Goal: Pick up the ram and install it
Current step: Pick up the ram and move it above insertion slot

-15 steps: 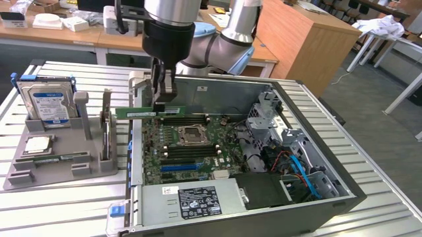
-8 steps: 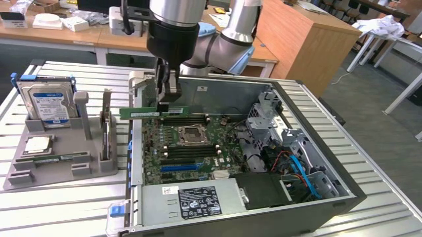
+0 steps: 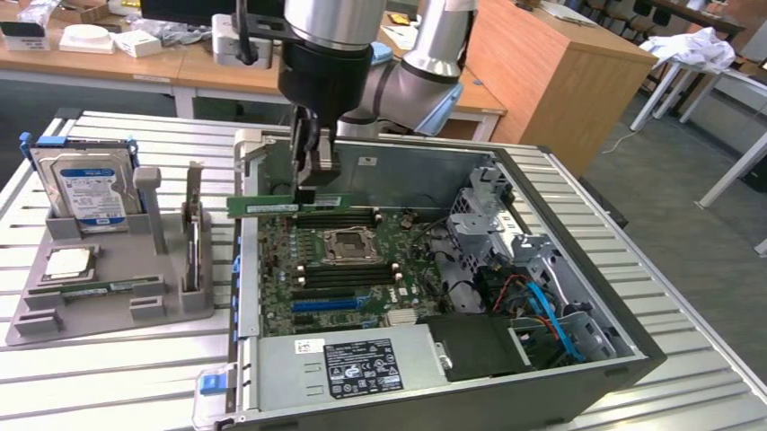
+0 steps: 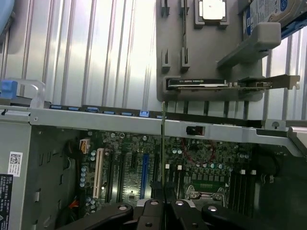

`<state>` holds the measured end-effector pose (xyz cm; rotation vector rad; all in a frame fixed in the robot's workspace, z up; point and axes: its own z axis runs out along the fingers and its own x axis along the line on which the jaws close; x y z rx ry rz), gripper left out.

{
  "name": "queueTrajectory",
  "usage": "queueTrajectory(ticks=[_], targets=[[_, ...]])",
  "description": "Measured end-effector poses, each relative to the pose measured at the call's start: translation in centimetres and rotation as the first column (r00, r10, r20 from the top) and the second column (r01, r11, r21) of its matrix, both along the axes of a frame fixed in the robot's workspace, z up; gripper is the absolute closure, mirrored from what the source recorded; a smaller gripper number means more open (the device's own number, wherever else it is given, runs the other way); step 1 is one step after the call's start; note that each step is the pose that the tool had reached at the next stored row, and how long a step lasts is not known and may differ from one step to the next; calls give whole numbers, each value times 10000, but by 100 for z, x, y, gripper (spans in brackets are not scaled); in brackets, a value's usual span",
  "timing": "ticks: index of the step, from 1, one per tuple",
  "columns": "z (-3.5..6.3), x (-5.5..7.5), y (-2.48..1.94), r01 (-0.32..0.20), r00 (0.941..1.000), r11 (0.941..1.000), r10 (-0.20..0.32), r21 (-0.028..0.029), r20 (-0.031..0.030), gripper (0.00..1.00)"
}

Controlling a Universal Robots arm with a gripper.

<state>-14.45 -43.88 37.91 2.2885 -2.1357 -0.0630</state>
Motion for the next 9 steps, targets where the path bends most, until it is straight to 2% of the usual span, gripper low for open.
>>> queueTrajectory(ticks=[9], targets=[[0,119,0,-1,10000,10000,1,0,0,88]])
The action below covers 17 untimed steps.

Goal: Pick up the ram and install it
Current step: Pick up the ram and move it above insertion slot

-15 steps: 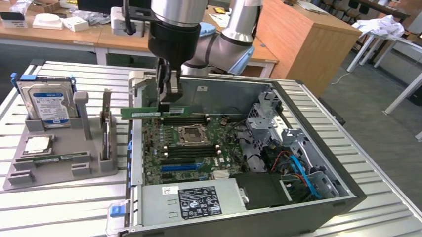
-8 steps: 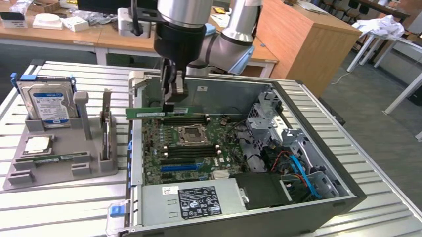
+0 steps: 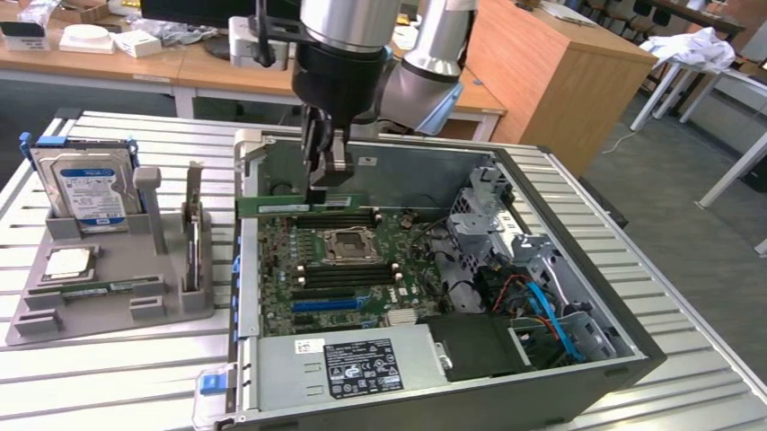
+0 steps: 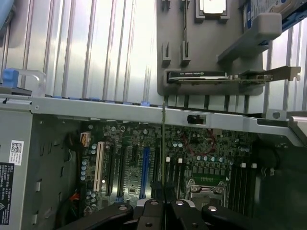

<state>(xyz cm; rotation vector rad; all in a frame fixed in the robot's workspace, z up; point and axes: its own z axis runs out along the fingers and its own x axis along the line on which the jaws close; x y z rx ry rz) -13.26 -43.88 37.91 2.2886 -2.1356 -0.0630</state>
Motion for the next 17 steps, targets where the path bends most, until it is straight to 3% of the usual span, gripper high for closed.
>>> queueTrajectory(ticks=[17], targets=[[0,313,0,0,10000,10000,0,0,-1,88]])
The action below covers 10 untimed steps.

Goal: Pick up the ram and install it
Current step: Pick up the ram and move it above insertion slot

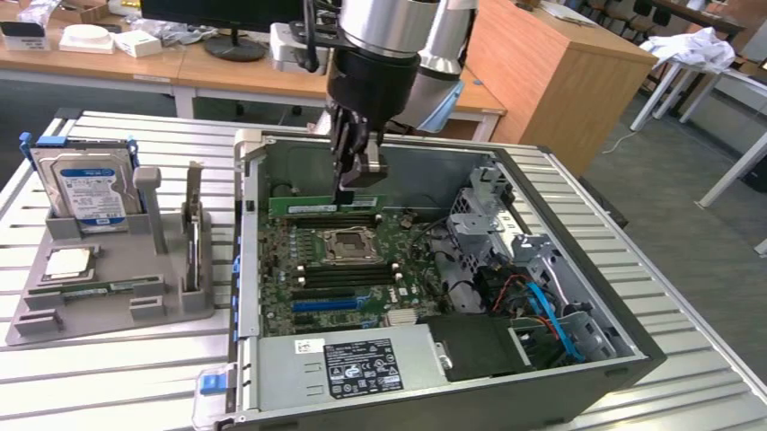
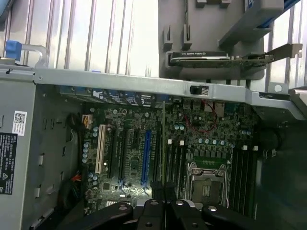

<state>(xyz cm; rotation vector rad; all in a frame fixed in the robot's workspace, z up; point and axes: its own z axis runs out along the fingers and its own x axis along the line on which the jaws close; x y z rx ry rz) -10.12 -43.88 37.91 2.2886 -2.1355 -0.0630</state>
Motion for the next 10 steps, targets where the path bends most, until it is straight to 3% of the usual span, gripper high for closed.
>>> queueTrajectory(ticks=[10], targets=[[-1,247,0,1,10000,10000,-1,1,1,88]])
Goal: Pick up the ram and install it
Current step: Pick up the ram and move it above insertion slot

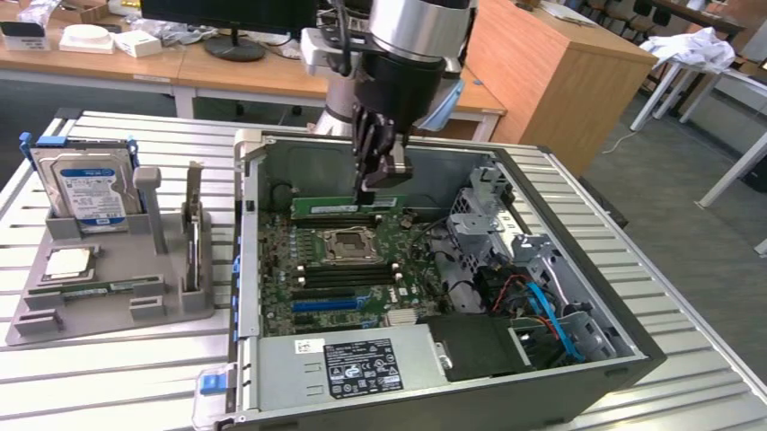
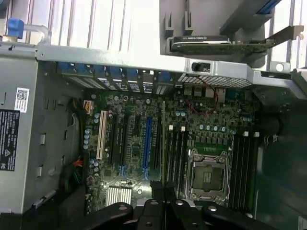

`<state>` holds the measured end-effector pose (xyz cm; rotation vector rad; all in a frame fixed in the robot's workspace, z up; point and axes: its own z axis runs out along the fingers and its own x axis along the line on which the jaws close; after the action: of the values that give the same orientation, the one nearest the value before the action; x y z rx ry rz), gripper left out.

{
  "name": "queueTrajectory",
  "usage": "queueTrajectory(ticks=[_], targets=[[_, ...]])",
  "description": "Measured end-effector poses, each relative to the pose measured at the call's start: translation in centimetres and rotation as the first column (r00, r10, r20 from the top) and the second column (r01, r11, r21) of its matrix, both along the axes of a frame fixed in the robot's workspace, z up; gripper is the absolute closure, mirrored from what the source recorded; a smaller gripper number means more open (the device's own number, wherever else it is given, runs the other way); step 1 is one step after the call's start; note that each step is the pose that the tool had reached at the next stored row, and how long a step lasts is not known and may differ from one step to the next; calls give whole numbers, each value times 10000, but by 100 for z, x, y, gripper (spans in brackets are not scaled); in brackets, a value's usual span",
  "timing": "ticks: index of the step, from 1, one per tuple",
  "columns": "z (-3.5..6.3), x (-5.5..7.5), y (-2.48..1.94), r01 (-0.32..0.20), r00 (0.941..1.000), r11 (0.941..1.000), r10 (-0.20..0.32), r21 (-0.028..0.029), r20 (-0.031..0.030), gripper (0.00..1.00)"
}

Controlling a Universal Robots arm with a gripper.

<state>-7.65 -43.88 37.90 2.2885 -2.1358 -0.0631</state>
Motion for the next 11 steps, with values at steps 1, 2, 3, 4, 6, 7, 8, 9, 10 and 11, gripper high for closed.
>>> queueTrajectory(ticks=[1,2,3,4,6,7,8,9,10,11], targets=[[0,27,0,-1,10000,10000,1,0,0,88],[0,54,0,-2,10000,10000,2,-1,-1,88],[0,80,1,-1,10000,10000,1,-1,-1,88],[0,109,1,0,10000,10000,0,-1,0,88],[-1,162,4,0,10000,10000,0,0,0,88],[-1,182,8,-1,10000,10000,1,0,0,88],[-1,203,12,-1,10000,10000,1,0,0,88],[-1,225,16,-1,10000,10000,1,0,0,88],[-1,249,20,0,10000,10000,0,-1,0,88],[-1,272,24,0,10000,10000,0,-1,-1,88]])
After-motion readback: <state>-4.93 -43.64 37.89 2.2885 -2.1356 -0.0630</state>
